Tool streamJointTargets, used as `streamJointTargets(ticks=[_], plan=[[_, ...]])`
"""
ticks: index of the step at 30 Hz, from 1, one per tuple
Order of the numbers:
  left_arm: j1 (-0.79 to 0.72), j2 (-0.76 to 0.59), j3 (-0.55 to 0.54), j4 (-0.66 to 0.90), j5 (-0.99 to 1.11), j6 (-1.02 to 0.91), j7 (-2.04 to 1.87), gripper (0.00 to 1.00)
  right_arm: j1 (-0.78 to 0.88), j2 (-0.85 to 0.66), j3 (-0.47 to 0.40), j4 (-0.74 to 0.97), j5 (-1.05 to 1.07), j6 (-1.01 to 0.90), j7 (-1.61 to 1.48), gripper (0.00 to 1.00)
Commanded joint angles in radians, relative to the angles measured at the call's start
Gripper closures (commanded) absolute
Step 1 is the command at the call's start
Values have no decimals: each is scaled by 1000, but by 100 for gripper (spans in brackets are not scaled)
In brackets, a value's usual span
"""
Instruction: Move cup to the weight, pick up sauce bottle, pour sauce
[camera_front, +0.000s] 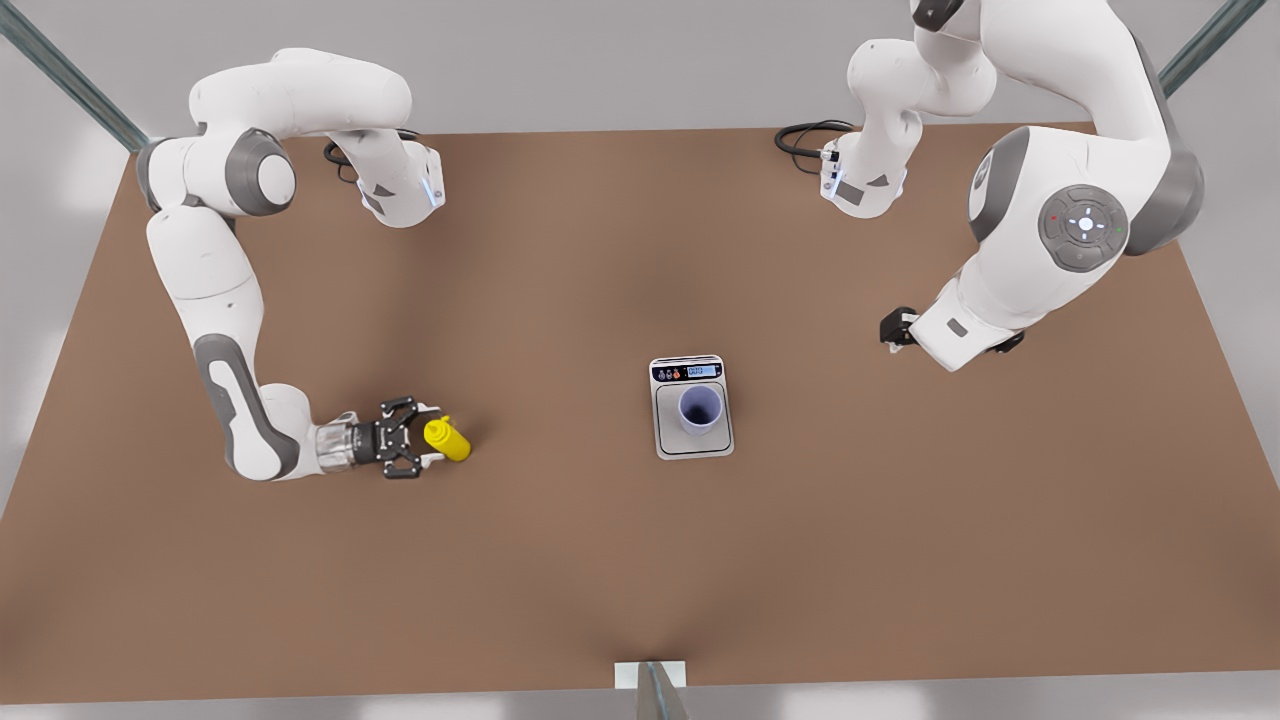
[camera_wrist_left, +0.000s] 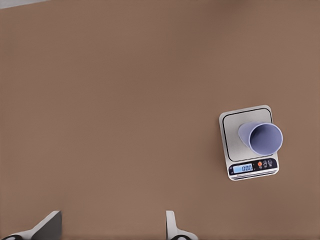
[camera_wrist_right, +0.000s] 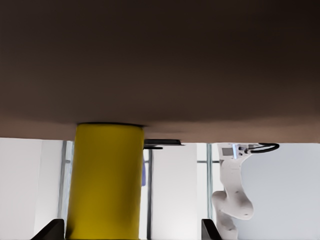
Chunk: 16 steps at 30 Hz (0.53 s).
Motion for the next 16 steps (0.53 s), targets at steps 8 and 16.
streamJointTargets(ticks=[8,16], plan=[[-6,1,-14,-5,124,-19,-3,0,115,-311,-92,236,-500,12,-117,0],[74,-63,-54,-57,-31,17,-3,0,360,-805,-32,135,-1065,23,-345,0]])
